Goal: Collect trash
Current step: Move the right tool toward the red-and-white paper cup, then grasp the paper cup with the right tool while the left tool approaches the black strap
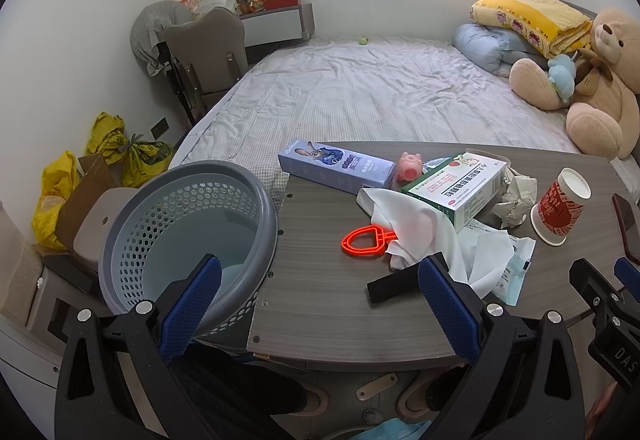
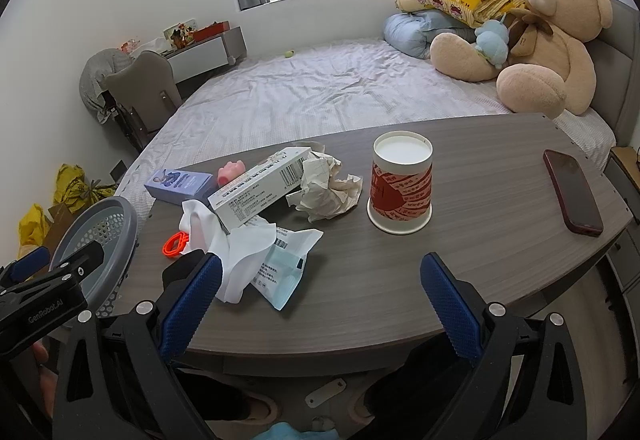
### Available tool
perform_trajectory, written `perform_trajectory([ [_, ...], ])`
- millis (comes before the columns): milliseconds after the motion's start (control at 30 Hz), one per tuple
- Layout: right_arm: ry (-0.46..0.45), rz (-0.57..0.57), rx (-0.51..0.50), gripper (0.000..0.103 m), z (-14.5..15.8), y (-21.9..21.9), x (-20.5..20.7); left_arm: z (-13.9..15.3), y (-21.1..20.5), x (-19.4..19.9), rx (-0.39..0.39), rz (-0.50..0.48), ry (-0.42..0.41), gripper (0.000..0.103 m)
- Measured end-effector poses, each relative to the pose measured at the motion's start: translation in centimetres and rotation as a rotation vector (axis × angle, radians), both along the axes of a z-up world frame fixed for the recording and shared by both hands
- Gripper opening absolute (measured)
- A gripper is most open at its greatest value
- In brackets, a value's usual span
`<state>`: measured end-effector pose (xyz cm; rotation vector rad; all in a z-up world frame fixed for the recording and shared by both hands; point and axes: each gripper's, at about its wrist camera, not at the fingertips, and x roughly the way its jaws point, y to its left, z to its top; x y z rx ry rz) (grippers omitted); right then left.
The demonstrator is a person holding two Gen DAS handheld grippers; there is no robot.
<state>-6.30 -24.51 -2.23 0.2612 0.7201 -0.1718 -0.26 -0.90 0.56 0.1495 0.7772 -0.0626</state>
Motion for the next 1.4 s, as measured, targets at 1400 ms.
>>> perform_trajectory([
  [1400, 0.062, -0.037, -0.055, 0.095, -5.0, -7.4, 8.7, -4.5, 1.1, 2.7, 0.034, 0.064, 0.072, 0.097],
])
